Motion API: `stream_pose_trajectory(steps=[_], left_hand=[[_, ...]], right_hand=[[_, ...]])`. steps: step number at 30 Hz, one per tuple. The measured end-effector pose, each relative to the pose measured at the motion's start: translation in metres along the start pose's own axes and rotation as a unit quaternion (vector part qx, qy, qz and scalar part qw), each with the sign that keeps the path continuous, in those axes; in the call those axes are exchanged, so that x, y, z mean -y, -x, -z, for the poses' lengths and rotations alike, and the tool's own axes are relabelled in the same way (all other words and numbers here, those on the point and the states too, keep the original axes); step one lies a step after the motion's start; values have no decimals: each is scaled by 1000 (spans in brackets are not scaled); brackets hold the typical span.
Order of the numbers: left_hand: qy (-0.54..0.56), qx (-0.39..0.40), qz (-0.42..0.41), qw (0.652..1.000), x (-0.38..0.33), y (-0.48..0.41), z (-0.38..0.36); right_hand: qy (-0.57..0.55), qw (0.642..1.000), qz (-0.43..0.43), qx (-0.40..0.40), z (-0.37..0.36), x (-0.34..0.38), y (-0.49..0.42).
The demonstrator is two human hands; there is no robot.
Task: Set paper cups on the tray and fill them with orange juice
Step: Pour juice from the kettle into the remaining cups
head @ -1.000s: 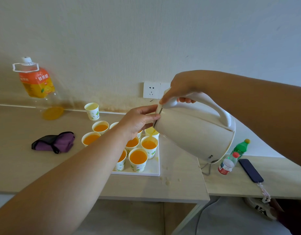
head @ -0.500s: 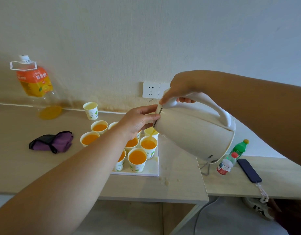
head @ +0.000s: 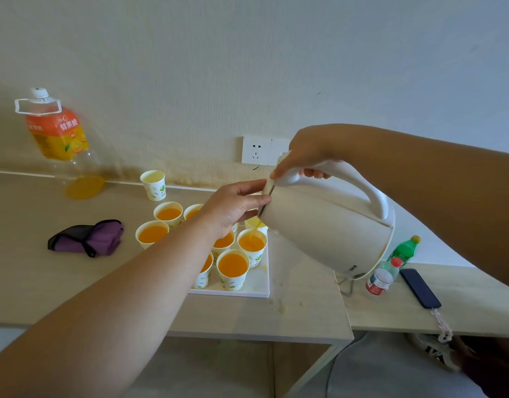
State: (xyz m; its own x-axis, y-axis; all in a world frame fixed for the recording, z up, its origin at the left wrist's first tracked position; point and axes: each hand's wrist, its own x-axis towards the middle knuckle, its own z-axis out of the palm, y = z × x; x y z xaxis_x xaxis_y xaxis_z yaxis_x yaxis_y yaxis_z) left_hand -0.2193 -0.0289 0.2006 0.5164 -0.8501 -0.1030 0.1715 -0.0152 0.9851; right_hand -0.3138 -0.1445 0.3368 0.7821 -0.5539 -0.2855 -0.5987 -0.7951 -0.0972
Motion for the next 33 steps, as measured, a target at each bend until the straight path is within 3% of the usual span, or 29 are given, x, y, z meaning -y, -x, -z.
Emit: stream_pose_trajectory(steps=[10,24,33], left_hand=[[-56,2,13,998,1,-3,5],[-266,44,-93,958,-32,-14,18],[-230,18,-81,970,-25,-35,16]], right_hand=[[-73,997,-6,-1,-19,-21,-1],[-163,982,17,-90,-23,-37,-7],[-174,980,29,-95,-13,-39,-32]])
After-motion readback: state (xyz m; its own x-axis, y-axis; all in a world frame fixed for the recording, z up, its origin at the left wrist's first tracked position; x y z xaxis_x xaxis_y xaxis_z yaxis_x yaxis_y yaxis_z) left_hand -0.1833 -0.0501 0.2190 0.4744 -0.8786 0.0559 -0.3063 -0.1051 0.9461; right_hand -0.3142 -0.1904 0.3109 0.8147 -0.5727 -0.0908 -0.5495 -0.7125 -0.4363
